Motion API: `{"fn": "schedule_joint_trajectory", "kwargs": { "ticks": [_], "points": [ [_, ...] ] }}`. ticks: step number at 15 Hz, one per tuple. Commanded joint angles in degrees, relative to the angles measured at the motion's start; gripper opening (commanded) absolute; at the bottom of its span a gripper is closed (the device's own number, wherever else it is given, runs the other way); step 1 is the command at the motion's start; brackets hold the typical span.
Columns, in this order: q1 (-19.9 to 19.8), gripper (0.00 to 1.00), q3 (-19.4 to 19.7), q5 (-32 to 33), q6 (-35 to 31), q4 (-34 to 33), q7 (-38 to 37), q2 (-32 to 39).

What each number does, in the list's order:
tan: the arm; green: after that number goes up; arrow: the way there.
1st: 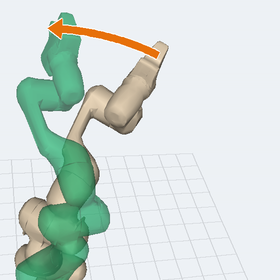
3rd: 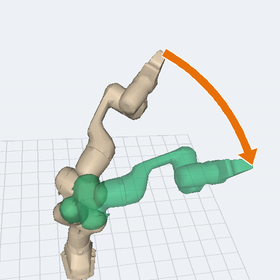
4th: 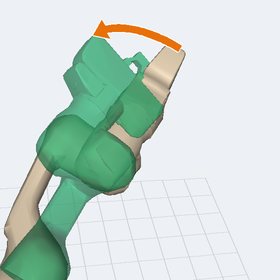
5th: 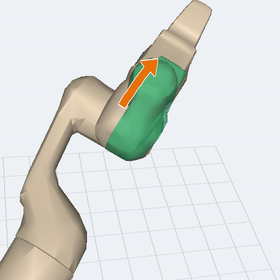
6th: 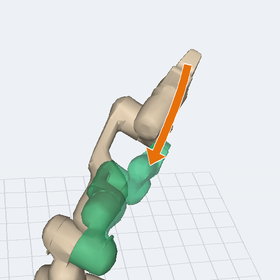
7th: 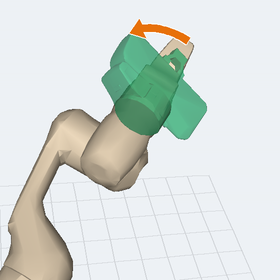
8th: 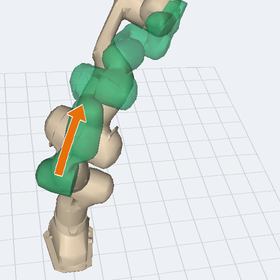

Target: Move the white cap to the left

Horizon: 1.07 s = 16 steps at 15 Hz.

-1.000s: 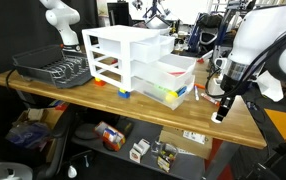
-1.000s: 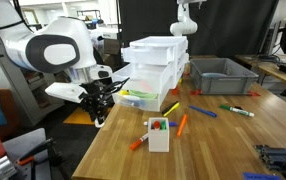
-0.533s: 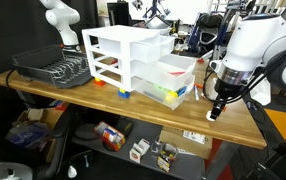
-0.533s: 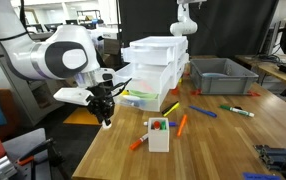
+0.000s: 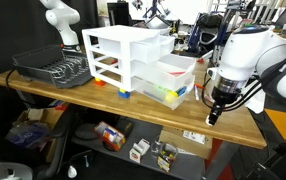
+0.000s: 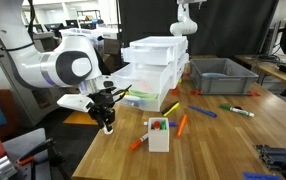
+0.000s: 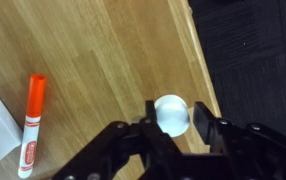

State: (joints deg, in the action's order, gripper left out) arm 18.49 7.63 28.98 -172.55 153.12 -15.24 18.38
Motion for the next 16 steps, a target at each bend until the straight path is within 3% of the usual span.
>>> {"fn": "schedule_joint_trajectory", "kwargs": {
  "ticks": [1, 4, 5, 9, 12, 13, 16],
  "points": [
    [0.39, 0.75, 1.44, 0.34, -1.53, -0.36, -1.40, 0.97],
    [-1.34, 0.97, 0.98, -1.17, -1.50, 1.07, -0.80, -1.25],
    [-1.87, 0.99, 0.68, -1.73, -0.75, 1.50, -0.64, -2.26],
    [-5.75, 1.00, -4.31, -10.40, 9.03, 5.11, 1.12, -9.92],
    [-8.27, 1.00, -8.89, -23.02, 21.81, 7.11, 5.73, -18.38],
    [-7.57, 1.00, -7.78, -17.58, 16.23, 5.15, 2.49, -12.98],
    [-8.21, 1.00, -8.86, -18.35, 17.70, 5.55, 2.84, -14.96]
  ]
}}
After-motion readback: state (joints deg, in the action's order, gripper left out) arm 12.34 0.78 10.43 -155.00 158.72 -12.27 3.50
